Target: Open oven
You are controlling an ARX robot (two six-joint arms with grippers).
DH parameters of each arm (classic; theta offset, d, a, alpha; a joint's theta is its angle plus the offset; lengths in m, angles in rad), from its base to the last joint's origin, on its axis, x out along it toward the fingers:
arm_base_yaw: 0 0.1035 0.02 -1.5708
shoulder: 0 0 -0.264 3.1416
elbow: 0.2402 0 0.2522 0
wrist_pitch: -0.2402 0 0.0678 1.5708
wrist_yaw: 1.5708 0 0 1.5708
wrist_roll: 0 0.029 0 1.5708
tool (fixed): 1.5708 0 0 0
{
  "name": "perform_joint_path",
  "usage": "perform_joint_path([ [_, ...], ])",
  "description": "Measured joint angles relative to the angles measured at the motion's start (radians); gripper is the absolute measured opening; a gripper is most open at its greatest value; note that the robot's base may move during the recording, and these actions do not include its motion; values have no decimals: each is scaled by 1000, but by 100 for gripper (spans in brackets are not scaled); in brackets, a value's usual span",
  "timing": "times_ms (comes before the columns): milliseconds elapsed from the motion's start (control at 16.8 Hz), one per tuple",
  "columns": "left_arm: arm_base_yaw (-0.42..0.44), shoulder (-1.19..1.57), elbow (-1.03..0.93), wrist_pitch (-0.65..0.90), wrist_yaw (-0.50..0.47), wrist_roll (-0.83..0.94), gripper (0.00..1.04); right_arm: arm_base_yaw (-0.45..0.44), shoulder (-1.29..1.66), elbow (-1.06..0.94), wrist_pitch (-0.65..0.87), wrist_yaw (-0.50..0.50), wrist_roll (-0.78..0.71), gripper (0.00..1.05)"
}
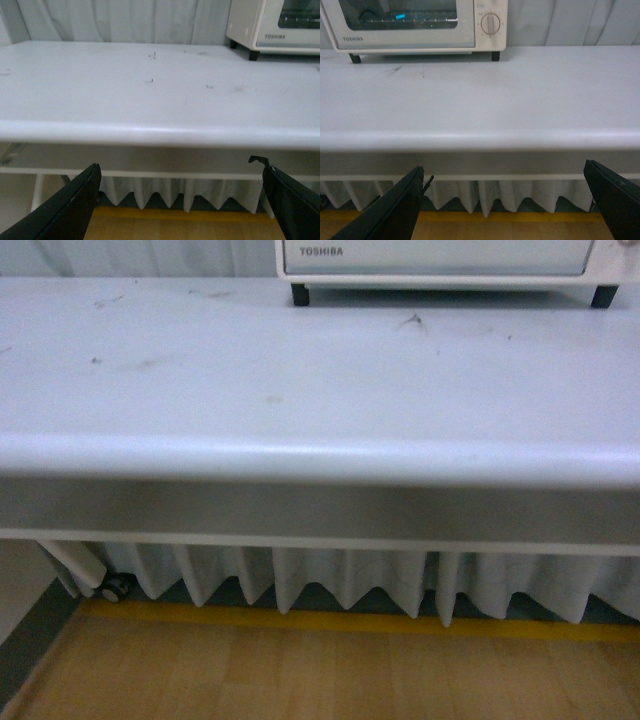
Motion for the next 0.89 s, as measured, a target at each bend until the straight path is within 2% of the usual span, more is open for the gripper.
perform_joint_path([
  [894,0,0,1,1,-1,2,98,0,0,0,-1,0,0,98],
])
